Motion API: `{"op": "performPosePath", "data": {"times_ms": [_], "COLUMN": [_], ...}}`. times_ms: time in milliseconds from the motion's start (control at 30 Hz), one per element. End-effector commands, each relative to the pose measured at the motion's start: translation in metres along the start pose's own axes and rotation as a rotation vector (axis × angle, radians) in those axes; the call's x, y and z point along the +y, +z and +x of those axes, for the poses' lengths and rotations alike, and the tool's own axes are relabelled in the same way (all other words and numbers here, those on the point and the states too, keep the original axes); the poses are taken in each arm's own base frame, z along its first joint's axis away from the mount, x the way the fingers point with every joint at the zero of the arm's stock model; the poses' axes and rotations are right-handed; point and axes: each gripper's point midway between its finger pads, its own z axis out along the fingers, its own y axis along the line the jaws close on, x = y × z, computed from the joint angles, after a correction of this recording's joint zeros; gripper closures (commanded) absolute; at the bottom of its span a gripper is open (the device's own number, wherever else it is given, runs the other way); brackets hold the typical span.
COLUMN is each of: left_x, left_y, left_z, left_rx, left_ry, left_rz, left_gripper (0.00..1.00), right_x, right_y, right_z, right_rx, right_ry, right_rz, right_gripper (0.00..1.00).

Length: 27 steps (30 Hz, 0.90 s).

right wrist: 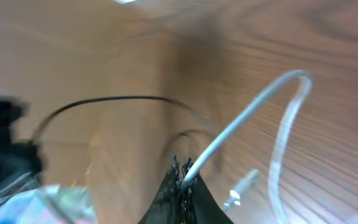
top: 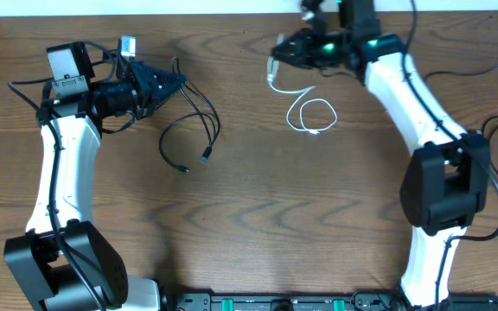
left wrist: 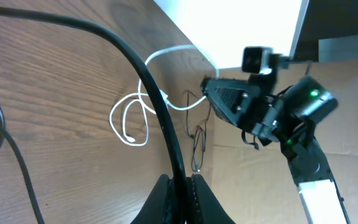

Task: Untangle cables

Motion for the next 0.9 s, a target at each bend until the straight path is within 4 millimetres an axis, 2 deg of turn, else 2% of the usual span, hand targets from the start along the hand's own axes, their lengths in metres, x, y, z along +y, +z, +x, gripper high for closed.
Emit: {"op": "performPosePath", "data": {"times_ms": [0,67,167,300,400,500,600,733,833,867], "left_x": [0.010,0.019,0.019,0.015,0.003,-0.016,-0.041,-0.072,-0.083,-0.084], "left_y": [-0.001,0.006,0.025,0.053,0.080,0.103,0.122,0.137,0.143,0.143], "left_z": [-0.003,0.000,0.013,0.030,0.045,0.055,0.062,0.069,0.073,0.073], "left_rx": [-0.040,-0.048,-0.019,0.011,0.042,0.060,0.063,0.049,0.044,0.041], "left_ry": [0.016,-0.002,0.021,0.082,0.127,0.169,0.233,0.325,0.364,0.366], "left_rz": [-0.082,-0.151,-0.199,-0.260,-0.249,-0.193,-0.114,-0.023,0.008,0.008], "left_gripper": [0.93,0.93,0.92,0.93,0.93,0.93,0.92,0.92,0.92,0.92], "right_x": [-0.063,-0.096,-0.139,-0.173,-0.191,-0.197,-0.195,-0.188,-0.172,-0.167], "right_y": [-0.034,-0.054,-0.088,-0.124,-0.155,-0.191,-0.236,-0.319,-0.388,-0.406], "right_z": [-0.019,-0.020,-0.017,-0.012,-0.008,-0.009,-0.012,-0.015,-0.015,-0.015], "right_rx": [-0.088,-0.104,-0.117,-0.122,-0.132,-0.171,-0.235,-0.386,-0.537,-0.578], "right_ry": [0.040,0.089,0.149,0.209,0.276,0.313,0.318,0.328,0.315,0.311], "right_rz": [0.228,0.349,0.505,0.596,0.627,0.649,0.691,0.880,1.061,1.110], "right_gripper": [0.99,0.99,0.99,0.99,0.99,0.99,0.99,0.99,0.99,0.99]}}
